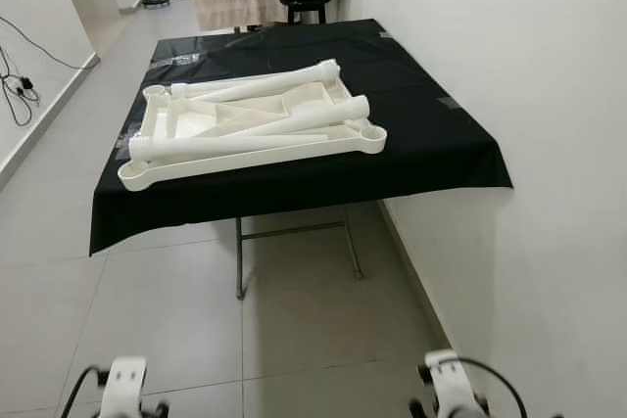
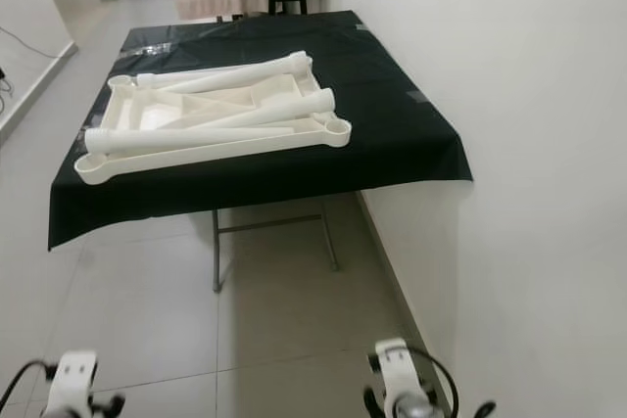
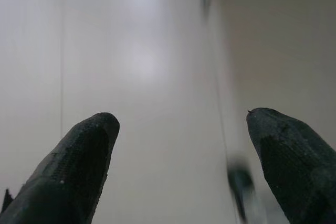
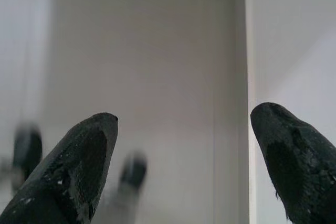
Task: Building children table
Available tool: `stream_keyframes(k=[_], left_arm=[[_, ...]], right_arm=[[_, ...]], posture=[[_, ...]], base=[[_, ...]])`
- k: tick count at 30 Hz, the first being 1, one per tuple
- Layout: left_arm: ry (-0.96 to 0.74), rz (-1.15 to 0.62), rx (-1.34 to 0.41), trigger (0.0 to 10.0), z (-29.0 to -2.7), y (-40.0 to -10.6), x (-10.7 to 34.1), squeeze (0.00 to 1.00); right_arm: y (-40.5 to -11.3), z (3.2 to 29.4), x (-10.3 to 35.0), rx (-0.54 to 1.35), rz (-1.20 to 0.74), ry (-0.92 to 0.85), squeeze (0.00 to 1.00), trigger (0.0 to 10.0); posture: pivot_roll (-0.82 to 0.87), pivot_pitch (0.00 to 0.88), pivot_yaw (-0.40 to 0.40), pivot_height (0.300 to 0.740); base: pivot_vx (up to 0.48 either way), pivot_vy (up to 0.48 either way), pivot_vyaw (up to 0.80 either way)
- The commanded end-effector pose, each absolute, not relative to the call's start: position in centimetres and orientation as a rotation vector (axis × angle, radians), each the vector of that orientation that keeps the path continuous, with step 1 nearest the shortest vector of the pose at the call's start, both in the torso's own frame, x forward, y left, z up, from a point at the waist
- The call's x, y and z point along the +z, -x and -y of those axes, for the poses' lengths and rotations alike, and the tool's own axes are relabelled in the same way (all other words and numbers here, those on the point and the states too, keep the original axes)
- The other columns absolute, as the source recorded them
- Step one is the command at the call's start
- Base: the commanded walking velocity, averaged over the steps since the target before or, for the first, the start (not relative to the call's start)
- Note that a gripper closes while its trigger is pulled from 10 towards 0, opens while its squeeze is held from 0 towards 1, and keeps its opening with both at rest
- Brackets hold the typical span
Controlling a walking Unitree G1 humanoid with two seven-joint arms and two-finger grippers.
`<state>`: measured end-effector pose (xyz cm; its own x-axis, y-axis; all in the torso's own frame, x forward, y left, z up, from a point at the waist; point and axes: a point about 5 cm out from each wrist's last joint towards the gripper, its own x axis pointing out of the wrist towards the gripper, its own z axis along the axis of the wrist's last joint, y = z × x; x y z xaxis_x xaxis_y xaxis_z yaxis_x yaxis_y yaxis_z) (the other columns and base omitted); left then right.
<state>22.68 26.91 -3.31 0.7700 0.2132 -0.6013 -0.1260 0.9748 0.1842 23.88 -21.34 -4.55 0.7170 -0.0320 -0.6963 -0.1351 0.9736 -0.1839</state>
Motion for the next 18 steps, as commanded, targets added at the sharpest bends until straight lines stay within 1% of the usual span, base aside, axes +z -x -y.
stream_keyframes(k=[1,3,4,5,6,8,9,10,11,13,15,16,18], left_arm=[[-0.172,-0.606,0.176,10.0,-27.6,-23.3,-2.3,0.0],[-0.189,-0.37,0.136,10.0,-27.0,-25.7,1.0,0.0],[-0.178,-0.275,0.121,10.0,-26.5,-26.3,2.7,0.0],[-0.153,-0.19,0.072,10.0,-25.4,-26.7,4.4,0.0],[-0.153,-0.19,0.072,10.0,-25.4,-26.7,4.4,0.0],[-0.123,-0.113,0.003,10.0,-23.4,-26.7,6.2,0.0],[-0.123,-0.113,0.003,10.0,-23.4,-26.7,6.2,0.0],[-0.122,-0.073,-0.041,10.0,-21.8,-26.6,7.0,0.0],[-0.122,-0.048,-0.065,10.0,-20.8,-26.5,7.4,0.0],[-0.122,-0.048,-0.065,10.0,-20.8,-26.5,7.4,0.0],[-0.092,-0.019,-0.112,10.0,-18.9,-26.2,7.8,0.0],[-0.092,-0.019,-0.112,10.0,-18.9,-26.2,7.8,0.0],[-0.048,0.003,-0.15,10.0,-17.5,-25.6,8.0,0.0]], right_arm=[[-24.9,21.2,-3.7,0.085,-0.702,0.238,0.0,10.0],[-28.0,20.4,-0.1,0.159,-0.469,0.228,0.0,10.0],[-29.0,20.2,1.5,0.18,-0.377,0.218,0.0,10.0],[-29.8,19.9,3.4,0.201,-0.28,0.196,0.0,10.0],[-29.8,19.9,3.4,0.201,-0.28,0.196,0.0,10.0],[-30.4,19.3,5.8,0.232,-0.171,0.175,0.0,10.0],[-30.4,19.3,5.8,0.232,-0.171,0.175,0.0,10.0],[-30.7,18.7,7.2,0.252,-0.111,0.162,0.0,10.0],[-30.9,18.3,8.1,0.265,-0.075,0.155,0.0,10.0],[-30.9,18.3,8.1,0.265,-0.075,0.155,0.0,10.0],[-31.0,17.5,9.4,0.284,-0.021,0.14,0.0,10.0],[-31.0,17.5,9.4,0.284,-0.021,0.14,0.0,10.0],[-30.7,16.4,10.7,0.327,0.033,0.115,0.0,10.0]], posture=[[-0.02,0.011,0.009,0.74],[-0.02,0.001,0.009,0.74],[-0.01,0.0,0.007,0.74],[-0.01,0.0,0.007,0.74],[-0.01,0.0,0.007,0.74],[-0.01,0.0,0.006,0.74],[-0.01,0.0,0.006,0.74],[-0.01,0.0,0.004,0.74],[-0.01,0.0,0.004,0.74],[-0.01,0.0,0.004,0.74],[0.0,0.0,-0.007,0.74],[0.0,0.0,-0.007,0.74],[-0.01,0.0,-0.014,0.74]], base=[[0.0,0.0,0.0],[0.0,0.0,0.0],[0.0,0.0,0.0],[0.0,0.0,0.0],[0.0,0.0,0.0],[0.0,0.0,0.0],[0.0,0.0,0.0],[0.0,0.0,0.0],[0.0,0.0,0.0],[0.0,0.0,0.0],[0.0,0.0,0.0],[0.0,0.0,0.0],[0.0,0.0,0.0]])
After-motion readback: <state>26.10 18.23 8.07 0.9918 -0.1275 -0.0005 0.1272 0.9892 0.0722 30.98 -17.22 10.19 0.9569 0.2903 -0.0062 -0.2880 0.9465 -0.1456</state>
